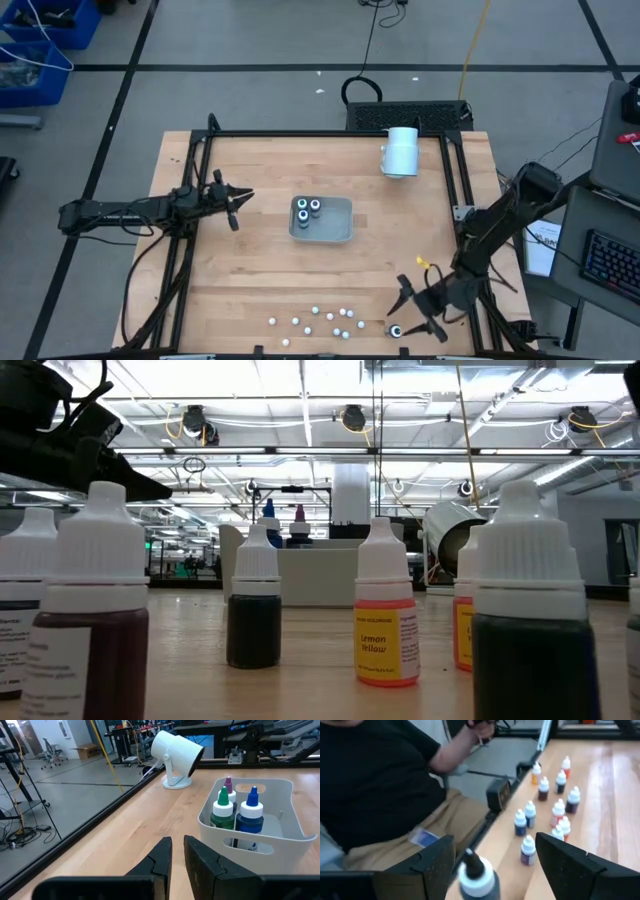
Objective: Pick & Place food coloring
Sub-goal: Put the big black food coloring bottle into the gray bin
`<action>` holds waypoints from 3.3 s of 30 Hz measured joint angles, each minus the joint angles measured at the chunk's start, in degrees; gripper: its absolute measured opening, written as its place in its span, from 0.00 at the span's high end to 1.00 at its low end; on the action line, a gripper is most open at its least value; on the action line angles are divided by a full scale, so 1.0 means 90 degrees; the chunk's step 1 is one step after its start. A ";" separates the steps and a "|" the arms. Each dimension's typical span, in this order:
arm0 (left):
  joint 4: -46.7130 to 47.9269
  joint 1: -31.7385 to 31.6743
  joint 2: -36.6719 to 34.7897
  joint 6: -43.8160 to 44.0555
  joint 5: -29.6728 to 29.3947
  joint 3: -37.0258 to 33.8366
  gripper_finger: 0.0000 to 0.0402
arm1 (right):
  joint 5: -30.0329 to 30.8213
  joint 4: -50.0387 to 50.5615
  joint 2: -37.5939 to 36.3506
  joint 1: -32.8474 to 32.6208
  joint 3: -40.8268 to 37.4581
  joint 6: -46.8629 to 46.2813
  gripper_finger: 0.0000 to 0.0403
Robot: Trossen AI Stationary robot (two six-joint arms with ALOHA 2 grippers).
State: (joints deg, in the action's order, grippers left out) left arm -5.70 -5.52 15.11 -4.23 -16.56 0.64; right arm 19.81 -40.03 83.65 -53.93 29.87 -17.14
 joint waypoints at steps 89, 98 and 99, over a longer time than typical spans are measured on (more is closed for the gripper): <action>-0.0014 0.0000 -0.0002 -0.0024 0.0002 0.0000 0.86 | -0.0372 0.0095 0.1418 0.4904 0.2068 0.2067 0.72; -0.0036 -0.0002 -0.0002 -0.0027 0.0002 0.0000 0.86 | -0.0398 0.0097 0.2290 0.5178 0.2522 0.1843 0.72; -0.0043 -0.0002 0.0000 -0.0027 0.0002 0.0000 0.86 | -0.0400 0.0090 0.2355 0.5180 0.2578 0.1820 0.72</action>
State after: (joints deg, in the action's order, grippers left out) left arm -6.08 -5.54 15.11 -4.47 -16.53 0.64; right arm 16.21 -39.22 104.85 -7.31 53.07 -0.76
